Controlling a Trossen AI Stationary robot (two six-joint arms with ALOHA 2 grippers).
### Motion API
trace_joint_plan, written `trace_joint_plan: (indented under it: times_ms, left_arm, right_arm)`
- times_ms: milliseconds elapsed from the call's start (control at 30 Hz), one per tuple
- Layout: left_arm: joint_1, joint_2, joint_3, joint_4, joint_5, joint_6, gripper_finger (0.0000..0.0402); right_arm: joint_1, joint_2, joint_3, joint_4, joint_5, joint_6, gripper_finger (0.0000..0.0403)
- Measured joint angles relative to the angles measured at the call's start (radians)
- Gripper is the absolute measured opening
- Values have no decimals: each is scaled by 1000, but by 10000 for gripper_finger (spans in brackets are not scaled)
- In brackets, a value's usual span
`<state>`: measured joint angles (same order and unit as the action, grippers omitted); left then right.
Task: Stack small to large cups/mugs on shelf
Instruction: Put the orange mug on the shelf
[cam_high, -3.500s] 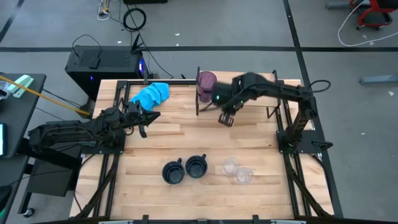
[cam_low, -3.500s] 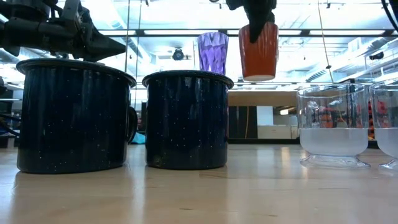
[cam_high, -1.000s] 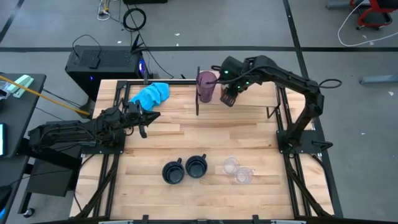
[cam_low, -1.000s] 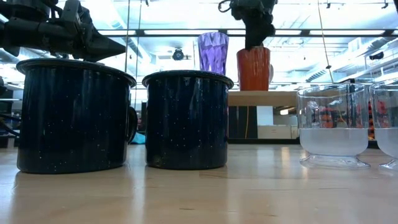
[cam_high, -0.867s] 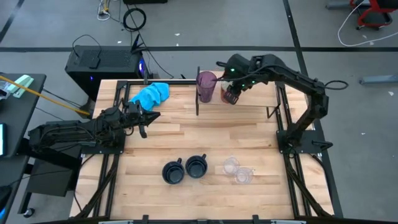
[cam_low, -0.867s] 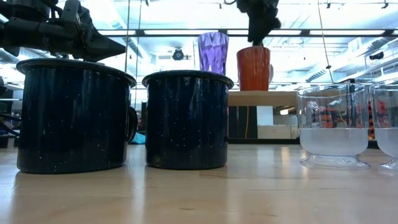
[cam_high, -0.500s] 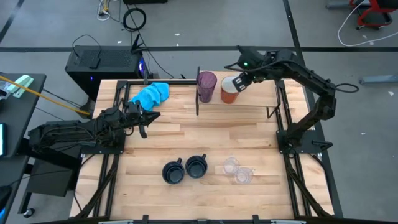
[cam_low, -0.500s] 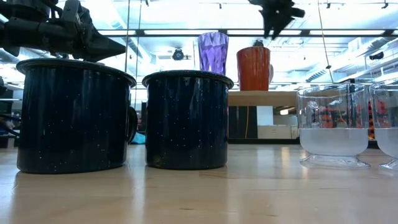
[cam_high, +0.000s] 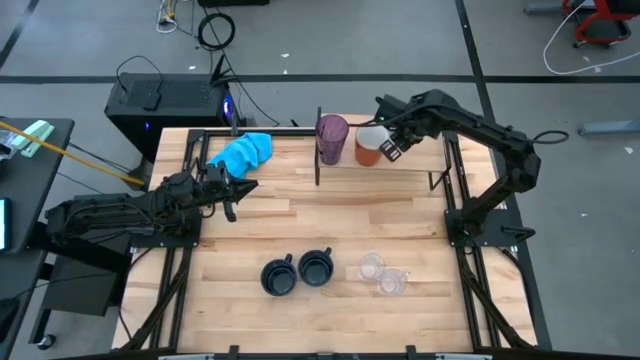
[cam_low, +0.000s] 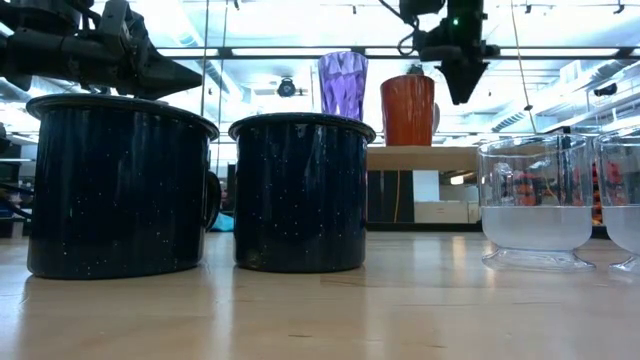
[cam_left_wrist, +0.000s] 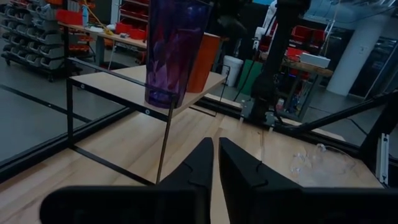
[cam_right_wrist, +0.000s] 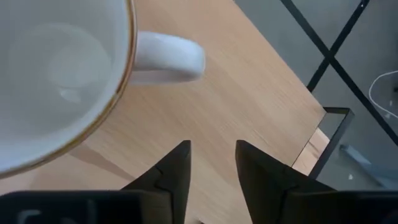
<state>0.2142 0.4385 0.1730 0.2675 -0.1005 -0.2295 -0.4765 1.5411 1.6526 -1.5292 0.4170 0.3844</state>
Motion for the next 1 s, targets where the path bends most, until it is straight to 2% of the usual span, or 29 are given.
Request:
trace_joint_plan:
  times_ms: [167,467,800,1000]
  left_arm:
    - [0,0,0,-8,0,3,24]
    - [0,0,0,-21,0,5,34]
    - [0,0,0,-34,0,6,26]
    - [0,0,0,-33,0,6,26]
  right_arm:
    - [-28,-9,-8,19,-16,-64,127]
    - [-112,-98,-26,139,-132,-131,119]
    - [-220,-211,-267,326,-325,-175,101]
    - [-249,-229,-351,446,-341,-184,90]
